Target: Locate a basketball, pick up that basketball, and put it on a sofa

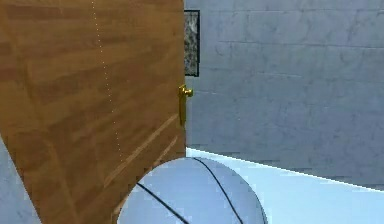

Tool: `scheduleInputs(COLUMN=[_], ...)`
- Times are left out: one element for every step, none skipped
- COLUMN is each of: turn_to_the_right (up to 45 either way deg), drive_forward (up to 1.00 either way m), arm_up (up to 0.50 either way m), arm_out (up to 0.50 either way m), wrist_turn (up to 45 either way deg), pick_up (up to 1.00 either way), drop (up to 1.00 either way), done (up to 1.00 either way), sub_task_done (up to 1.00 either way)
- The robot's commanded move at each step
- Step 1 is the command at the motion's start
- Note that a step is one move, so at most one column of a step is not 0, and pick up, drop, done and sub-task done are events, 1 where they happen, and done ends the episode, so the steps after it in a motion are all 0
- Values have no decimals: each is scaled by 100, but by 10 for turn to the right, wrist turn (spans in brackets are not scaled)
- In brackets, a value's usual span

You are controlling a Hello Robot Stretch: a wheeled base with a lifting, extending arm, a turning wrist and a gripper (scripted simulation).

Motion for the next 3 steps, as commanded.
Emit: scheduleInputs(turn_to_the_right=[90,0,0], drive_forward=[0,100,30], arm_up=[0,0,0], arm_out=[0,0,0], wrist_turn=[0,0,0], pick_up=[0,0,0], drop=[0,0,0], done=[0,0,0], sub_task_done=[0,0,0])
